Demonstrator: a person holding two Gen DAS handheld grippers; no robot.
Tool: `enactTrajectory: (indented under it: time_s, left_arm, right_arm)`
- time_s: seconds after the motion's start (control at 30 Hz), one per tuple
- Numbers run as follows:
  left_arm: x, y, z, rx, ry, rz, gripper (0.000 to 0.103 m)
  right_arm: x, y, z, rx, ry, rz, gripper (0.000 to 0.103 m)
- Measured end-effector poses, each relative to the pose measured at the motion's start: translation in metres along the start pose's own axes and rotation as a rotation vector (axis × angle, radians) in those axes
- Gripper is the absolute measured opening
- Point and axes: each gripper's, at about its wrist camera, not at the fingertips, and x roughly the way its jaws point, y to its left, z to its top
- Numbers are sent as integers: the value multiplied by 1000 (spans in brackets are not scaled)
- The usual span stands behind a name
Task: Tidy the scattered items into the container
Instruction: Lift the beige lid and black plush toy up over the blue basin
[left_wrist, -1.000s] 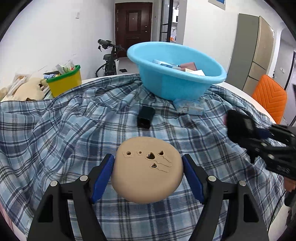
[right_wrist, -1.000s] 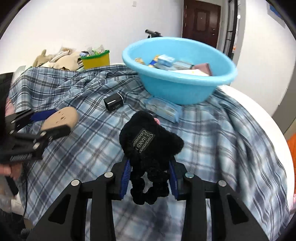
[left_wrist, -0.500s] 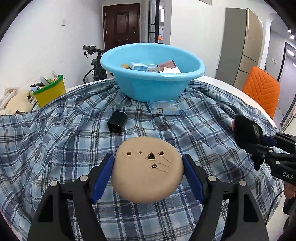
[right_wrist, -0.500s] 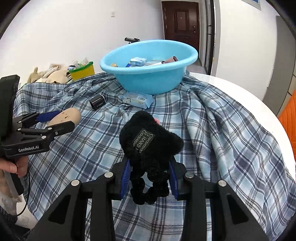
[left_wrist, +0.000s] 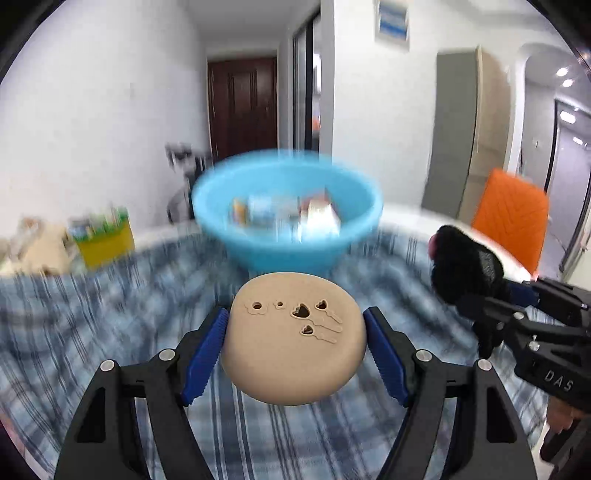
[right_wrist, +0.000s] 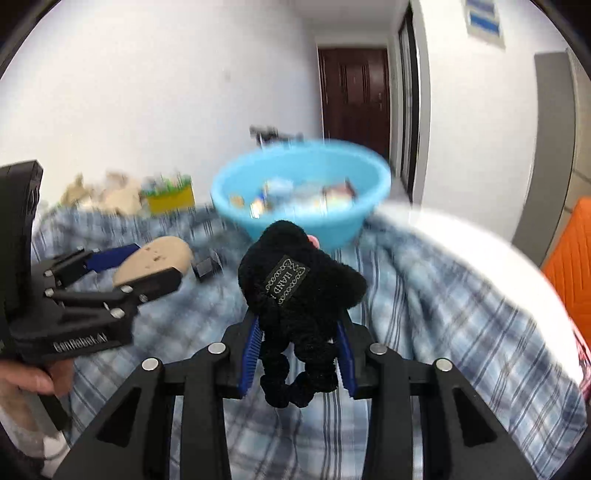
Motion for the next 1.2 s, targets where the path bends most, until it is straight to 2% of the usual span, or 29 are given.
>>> enactTrajectory:
  time_s: [0.17,0.23,0.27,0.33,0.43,0.63,0.77,0.93,1.07,1.2]
  left_arm:
    - [-54,-2,12,14,-320,19,77]
    - [-71,-5,6,43,-411,45,77]
    - [-76,-8,2,60,-427,59,77]
    - [-80,-11,-5,78,-412,68,77]
    - [-83,-9,-16,62,-391,38,77]
    - [-75,-10,-25,66,-345,39,77]
    - [-76,-8,-24,49,-359,32,77]
    - [-76,-6,-18,63,-342,48,77]
    - [-69,-3,-5,49,-309,14,77]
    - [-60,2,15,54,-345,11,77]
  right_arm:
    - [-46,8,7,-49,-280,-85,35]
    - [-58,12,0,-81,-355,-107,35]
    - [-61,13,-4,-91,-372,-108,35]
    - [-64,15,-8,-95,-382,-104,35]
    - [-66,23,-19,-108,-359,-93,35]
    - [-64,28,-22,-122,-352,-79,36]
    - [-64,25,-17,-123,-364,-72,36]
    - [-62,31,-13,-138,-356,-67,36]
    - [-60,34,-3,-160,-362,-59,36]
    - [-57,39,20,-193,-410,-60,36]
